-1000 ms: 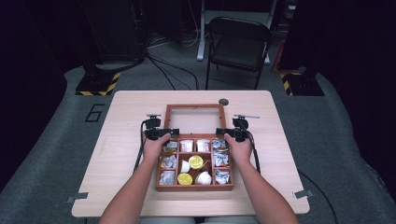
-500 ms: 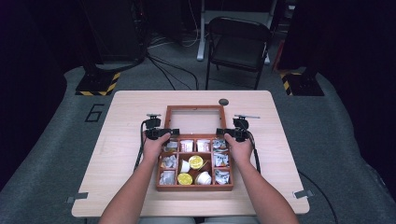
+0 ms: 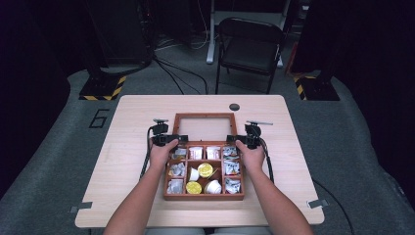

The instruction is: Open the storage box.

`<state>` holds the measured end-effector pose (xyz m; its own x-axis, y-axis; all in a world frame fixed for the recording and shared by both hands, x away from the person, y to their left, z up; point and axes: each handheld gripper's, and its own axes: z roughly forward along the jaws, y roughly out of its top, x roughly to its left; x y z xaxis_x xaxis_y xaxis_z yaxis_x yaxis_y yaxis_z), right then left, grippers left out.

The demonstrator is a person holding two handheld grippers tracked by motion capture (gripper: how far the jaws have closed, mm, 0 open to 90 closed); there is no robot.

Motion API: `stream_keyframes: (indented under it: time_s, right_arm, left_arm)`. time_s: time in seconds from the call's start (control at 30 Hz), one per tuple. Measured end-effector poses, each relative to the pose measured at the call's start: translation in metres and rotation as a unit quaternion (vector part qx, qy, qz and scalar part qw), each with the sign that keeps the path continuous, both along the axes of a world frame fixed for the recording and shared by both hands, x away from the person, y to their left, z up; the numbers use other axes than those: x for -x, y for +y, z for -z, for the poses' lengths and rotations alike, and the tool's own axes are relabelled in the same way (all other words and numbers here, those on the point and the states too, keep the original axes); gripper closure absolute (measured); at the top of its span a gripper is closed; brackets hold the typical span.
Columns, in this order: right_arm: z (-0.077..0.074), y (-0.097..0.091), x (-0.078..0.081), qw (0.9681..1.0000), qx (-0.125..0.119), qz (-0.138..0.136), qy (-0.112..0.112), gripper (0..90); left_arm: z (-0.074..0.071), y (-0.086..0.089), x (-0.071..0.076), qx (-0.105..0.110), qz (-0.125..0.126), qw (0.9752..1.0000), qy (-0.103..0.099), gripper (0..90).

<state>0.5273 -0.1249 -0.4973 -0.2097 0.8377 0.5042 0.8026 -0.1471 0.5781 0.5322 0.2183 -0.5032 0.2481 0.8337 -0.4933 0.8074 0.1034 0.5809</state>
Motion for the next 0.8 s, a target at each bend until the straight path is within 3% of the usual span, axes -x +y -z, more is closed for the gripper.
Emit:
stream_keyframes:
  time_s: [0.17, 0.47, 0.63, 0.8]
  right_arm:
    - [0.0, 0.002, 0.0, 0.9999, 0.008, -0.001, -0.008, 41.3]
    - [-0.005, -0.002, 0.003, 0.9999, 0.006, 0.01, -0.005, 41.1]
    - [-0.017, -0.008, 0.008, 0.9995, 0.011, 0.008, -0.03, 41.1]
    - [-0.031, -0.004, 0.021, 0.9973, 0.026, -0.017, -0.066, 41.1]
  left_arm:
    - [-0.001, 0.001, 0.0, -0.006, 0.003, 1.0, 0.0, 24.2]
    - [-0.006, 0.009, 0.004, -0.018, -0.014, 0.9997, -0.003, 25.2]
    - [-0.017, 0.015, 0.012, -0.018, -0.01, 0.9996, -0.018, 26.3]
    - [-0.03, 0.017, 0.024, -0.023, 0.0, 0.9991, -0.037, 27.1]
